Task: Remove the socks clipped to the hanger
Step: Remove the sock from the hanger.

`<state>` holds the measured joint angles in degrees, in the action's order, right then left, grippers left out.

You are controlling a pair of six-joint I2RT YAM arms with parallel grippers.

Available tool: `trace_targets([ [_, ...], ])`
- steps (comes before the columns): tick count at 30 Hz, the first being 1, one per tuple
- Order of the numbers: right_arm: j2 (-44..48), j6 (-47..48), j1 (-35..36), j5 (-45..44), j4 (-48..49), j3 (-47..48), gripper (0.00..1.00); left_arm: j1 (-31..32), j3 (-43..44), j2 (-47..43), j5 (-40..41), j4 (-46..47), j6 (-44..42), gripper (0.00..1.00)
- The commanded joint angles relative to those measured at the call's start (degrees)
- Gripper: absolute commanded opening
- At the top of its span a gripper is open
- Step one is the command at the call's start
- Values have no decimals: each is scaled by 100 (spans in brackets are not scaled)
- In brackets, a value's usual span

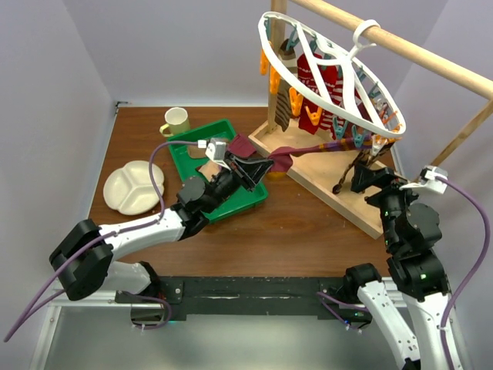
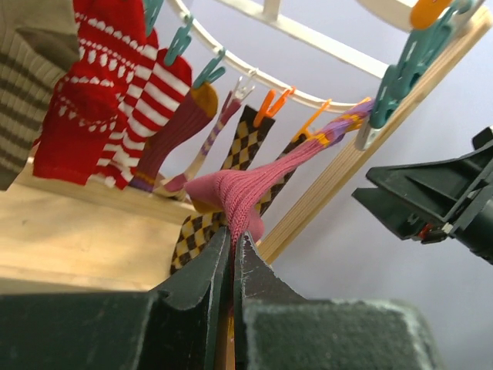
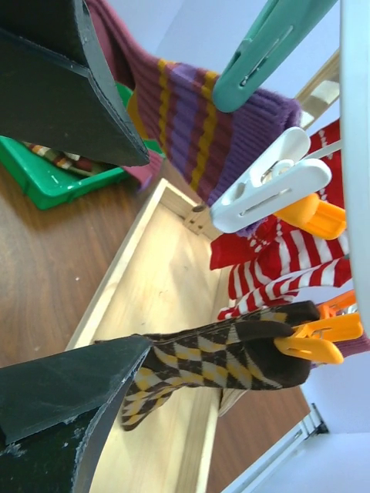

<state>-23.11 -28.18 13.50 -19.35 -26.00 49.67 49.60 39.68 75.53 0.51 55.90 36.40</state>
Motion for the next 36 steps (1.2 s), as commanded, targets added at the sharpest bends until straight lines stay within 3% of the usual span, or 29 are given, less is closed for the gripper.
trace_targets([
  [1, 53, 120, -5, 107, 665, -238, 97, -47, 312, -170, 204, -325, 16, 0],
  [8, 97, -12, -5, 862, 2001, -862, 99, -47, 593, -108, -25, -852, 244, 0],
  [20, -176, 41, -5, 1399, 4031, -1785, 99, -249, 760, -135, -1114, -1529, 1211, 0],
  [36, -387, -135, -5, 1426, 4639, -1935, 98, -329, 848, 94, -1897, -1591, 1739, 0],
])
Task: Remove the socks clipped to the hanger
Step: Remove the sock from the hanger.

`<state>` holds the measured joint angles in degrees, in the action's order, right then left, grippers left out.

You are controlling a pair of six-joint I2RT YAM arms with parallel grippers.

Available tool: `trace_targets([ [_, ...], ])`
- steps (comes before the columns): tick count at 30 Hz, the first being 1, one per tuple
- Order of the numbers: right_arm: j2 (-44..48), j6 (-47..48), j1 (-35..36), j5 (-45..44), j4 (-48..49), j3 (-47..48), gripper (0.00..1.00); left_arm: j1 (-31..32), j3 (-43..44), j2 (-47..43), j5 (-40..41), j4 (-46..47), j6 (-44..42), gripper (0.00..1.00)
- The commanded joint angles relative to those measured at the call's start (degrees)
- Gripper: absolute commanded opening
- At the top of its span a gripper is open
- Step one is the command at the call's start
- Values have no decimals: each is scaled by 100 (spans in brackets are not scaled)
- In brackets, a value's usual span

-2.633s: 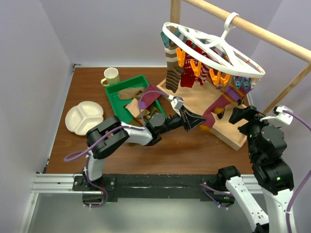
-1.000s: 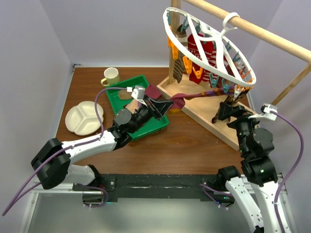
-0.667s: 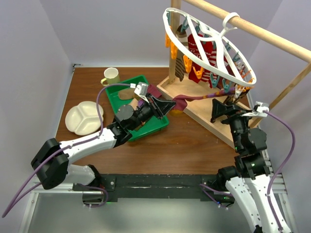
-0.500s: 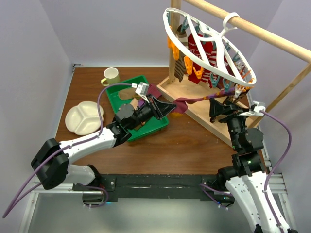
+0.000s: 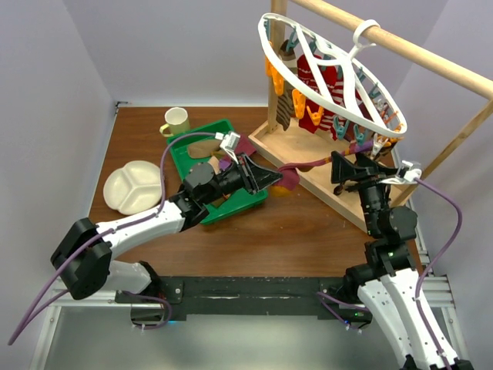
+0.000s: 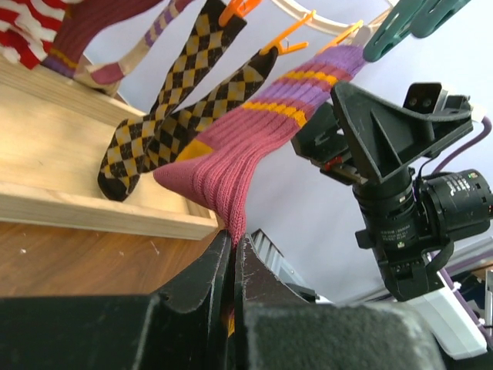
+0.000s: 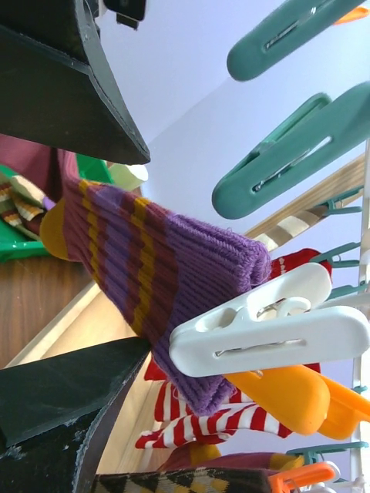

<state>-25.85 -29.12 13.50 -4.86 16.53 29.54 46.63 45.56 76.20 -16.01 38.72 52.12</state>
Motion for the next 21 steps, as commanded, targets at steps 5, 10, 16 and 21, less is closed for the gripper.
trace_targets([
  [5, -149, 65, -5, -50, 167, 245, 61, -23, 278, 52, -324, 136, 167, 0],
  [10, -114, 161, 4, 73, -281, 500, 13, -31, 374, 131, -403, 162, 79, 0],
  [16, -61, 302, -5, 266, -896, 939, 0, -23, 603, 394, -552, 197, -61, 0],
  [21, 53, 513, -5, 293, -1319, 1369, 0, -23, 778, 597, -640, 259, -140, 0],
])
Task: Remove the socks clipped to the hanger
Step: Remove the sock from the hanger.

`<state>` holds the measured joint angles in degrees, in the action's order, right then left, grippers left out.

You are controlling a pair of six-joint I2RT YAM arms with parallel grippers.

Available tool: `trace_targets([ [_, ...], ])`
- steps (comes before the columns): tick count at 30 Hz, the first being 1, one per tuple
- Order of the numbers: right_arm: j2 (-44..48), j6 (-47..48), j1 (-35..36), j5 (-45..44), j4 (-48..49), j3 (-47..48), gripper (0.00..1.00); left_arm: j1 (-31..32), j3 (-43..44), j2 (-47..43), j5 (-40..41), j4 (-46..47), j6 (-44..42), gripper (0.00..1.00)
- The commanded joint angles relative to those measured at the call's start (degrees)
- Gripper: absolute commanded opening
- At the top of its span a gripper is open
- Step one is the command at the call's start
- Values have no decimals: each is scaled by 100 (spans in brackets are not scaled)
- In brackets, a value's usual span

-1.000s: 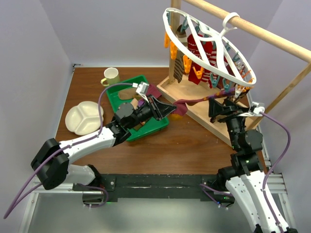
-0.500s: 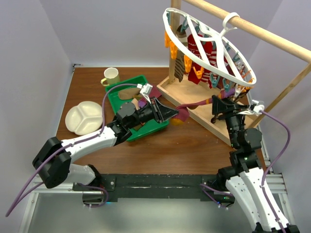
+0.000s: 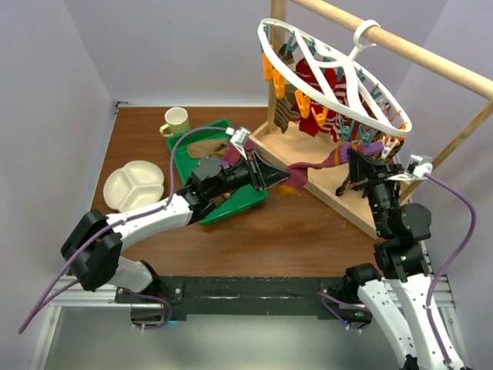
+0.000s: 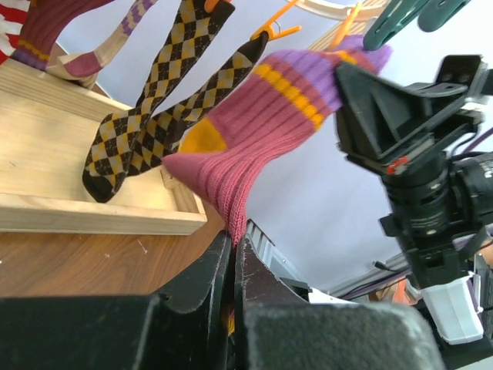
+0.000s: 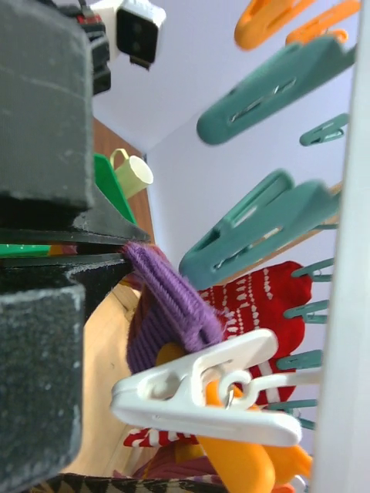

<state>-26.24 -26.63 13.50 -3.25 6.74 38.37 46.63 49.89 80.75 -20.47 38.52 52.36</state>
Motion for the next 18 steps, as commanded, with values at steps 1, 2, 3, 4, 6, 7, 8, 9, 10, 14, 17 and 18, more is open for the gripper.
trace_targets([
  [1, 93, 299, -5, 149, -453, 635, 0, -23, 381, 204, -212, 287, -173, 0],
  [2, 84, 343, -5, 192, -507, 724, 0, -14, 407, 230, -229, 305, -173, 0],
  [3, 66, 360, 4, 219, -559, 803, 0, -14, 451, 292, -229, 322, -191, 0],
  [4, 49, 378, -5, 254, -647, 960, 0, -14, 469, 318, -238, 340, -191, 0],
  [6, 31, 404, -5, 298, -657, 1093, 0, -14, 522, 362, -265, 375, -191, 0],
  [7, 14, 404, 4, 307, -657, 1207, 0, -14, 539, 415, -273, 410, -191, 0],
  [8, -4, 431, 4, 342, -796, 1260, 0, -14, 557, 433, -291, 428, -191, 0],
  [9, -4, 422, 4, 420, -815, 1322, 0, -14, 592, 459, -300, 428, -200, 0],
  [10, -4, 439, 4, 430, -858, 1418, 0, -14, 610, 503, -308, 445, -191, 0],
  [14, -30, 440, -5, 474, -947, 1629, 0, -14, 680, 599, -370, 463, -208, 0],
  [17, -127, 396, -5, 632, -982, 1753, 0, -5, 715, 609, -405, 446, -278, 0],
  [18, -162, 387, -5, 684, -1034, 1788, 0, -5, 733, 582, -405, 402, -305, 0],
])
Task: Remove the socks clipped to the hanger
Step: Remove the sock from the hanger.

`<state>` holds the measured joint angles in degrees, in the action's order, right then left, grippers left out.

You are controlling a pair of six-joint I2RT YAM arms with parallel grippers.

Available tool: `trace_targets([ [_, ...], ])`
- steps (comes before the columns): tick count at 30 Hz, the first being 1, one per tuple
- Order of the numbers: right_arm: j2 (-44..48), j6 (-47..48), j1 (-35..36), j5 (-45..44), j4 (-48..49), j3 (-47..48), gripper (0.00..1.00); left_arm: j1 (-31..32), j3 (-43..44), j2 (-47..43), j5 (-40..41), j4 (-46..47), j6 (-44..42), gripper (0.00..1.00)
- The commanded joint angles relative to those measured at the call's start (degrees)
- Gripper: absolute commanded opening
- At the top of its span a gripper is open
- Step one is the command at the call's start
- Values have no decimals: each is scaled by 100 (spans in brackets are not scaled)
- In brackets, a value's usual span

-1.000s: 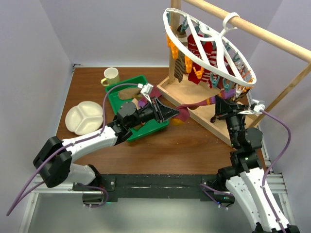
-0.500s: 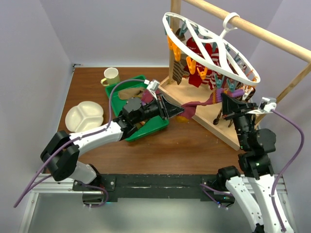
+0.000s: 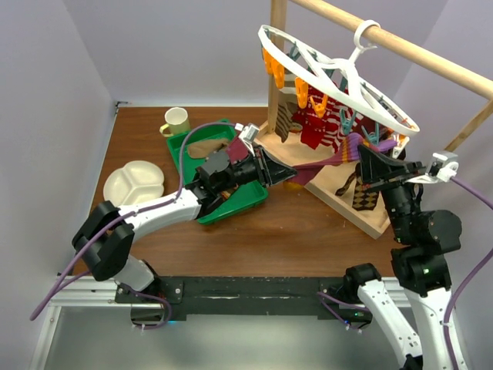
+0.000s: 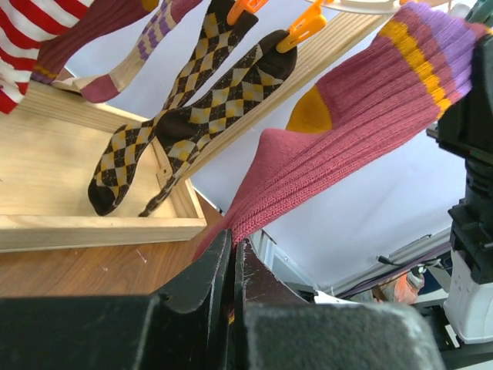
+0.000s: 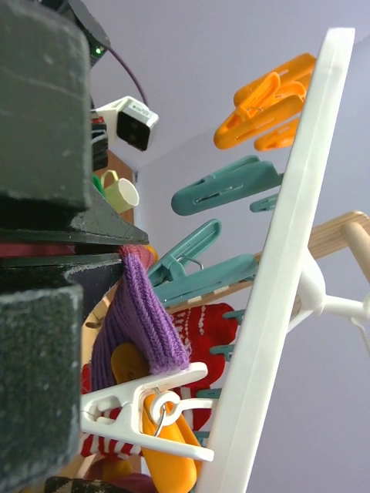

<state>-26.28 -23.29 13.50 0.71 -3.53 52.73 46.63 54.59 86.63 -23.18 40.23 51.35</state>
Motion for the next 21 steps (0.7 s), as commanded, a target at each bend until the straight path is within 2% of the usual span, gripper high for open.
trace_targets([
  [1, -193, 26, 4, 385, -25, 396, 0, -5, 272, -6, -126, 205, -248, 0],
  [14, -834, -18, -5, 790, -587, 484, 0, -5, 465, -102, -20, -243, -960, 22],
  [21, -1396, 17, -5, 869, -894, 721, 0, -5, 526, -199, 77, -630, -1496, 39],
])
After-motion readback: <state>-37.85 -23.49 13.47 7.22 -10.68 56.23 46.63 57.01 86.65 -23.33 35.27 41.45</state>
